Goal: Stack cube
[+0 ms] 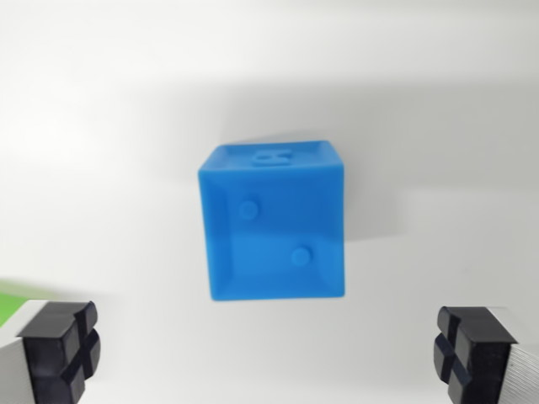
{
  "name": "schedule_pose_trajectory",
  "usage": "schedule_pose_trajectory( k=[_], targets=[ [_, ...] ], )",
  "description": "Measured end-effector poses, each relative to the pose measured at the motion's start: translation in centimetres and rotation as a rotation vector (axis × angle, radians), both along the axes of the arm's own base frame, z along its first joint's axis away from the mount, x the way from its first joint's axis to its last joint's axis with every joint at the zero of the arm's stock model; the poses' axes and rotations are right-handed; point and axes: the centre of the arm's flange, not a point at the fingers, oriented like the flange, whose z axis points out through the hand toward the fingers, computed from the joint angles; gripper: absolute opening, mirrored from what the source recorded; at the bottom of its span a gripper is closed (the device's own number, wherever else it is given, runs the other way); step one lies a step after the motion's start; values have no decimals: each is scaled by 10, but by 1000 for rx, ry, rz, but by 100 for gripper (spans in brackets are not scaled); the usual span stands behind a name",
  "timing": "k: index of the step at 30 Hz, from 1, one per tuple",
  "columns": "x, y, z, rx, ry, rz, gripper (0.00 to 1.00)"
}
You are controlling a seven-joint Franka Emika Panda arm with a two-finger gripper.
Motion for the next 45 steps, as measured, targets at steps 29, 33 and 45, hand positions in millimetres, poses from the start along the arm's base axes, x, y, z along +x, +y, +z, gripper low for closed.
schedule_pose_trajectory(
  k=[29,33,45],
  targets=[
    [0,0,-91,-6,0,5,100],
    [0,0,-94,-6,0,5,0],
    [0,0,-93,-6,-1,5,0]
  ],
)
